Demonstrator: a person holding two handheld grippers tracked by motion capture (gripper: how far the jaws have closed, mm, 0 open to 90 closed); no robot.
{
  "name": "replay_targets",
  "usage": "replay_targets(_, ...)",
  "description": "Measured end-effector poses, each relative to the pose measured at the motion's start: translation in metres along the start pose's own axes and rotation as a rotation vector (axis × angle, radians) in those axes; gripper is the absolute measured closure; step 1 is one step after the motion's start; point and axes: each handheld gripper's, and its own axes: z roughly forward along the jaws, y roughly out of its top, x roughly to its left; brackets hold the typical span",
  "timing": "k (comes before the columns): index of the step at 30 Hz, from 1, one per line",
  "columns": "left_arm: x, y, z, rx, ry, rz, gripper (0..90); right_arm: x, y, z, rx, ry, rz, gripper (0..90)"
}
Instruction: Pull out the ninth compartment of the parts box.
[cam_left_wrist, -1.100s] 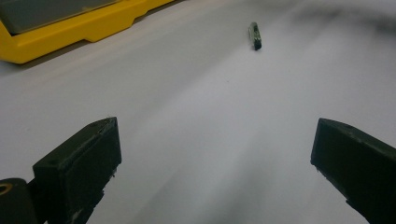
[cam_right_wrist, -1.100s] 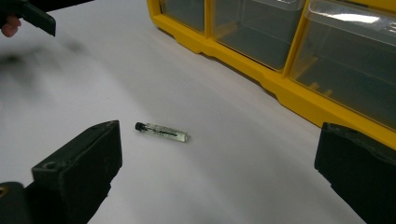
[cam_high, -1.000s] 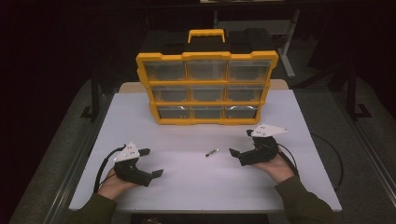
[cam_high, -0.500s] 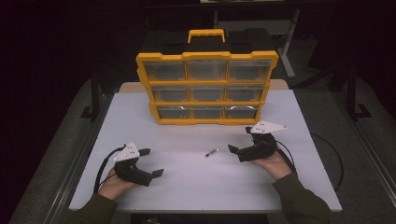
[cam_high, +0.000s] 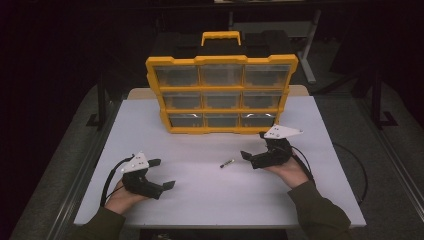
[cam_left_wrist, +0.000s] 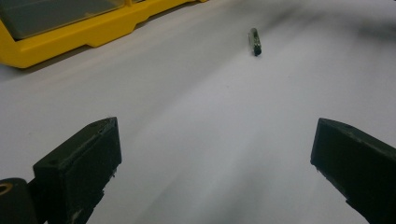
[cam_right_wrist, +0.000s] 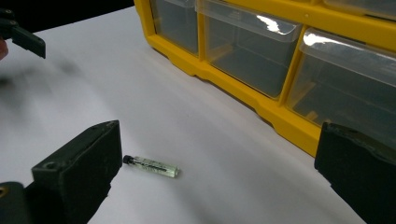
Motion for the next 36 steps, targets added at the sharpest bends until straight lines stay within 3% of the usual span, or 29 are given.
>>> replay_targets(3, 0.000, 0.000, 0.000, 0.014, -0.002, 0.012, 1.2, -0.001, 0.004, 0.002, -0.006, -0.001, -0.008, 0.1)
replay_targets(7, 0.000, 0.000, 0.000, -0.006, -0.006, -0.001, 1.3, -0.003, 0.008, 0.005, -0.018, 0.000, -0.006, 0.1)
replay_targets(16, 0.000, 0.000, 0.001, 0.000, -0.014, -0.010, 1.4, -0.004, 0.010, 0.011, -0.037, 0.003, -0.006, 0.2)
replay_targets(21, 0.000, 0.001, 0.001, 0.008, -0.024, -0.017, 1.4, -0.004, 0.011, 0.015, -0.017, 0.003, -0.011, 0.2)
replay_targets(36, -0.001, 0.001, 0.001, 0.017, -0.020, -0.005, 1.4, -0.002, 0.018, 0.025, -0.033, 0.014, -0.031, 0.5)
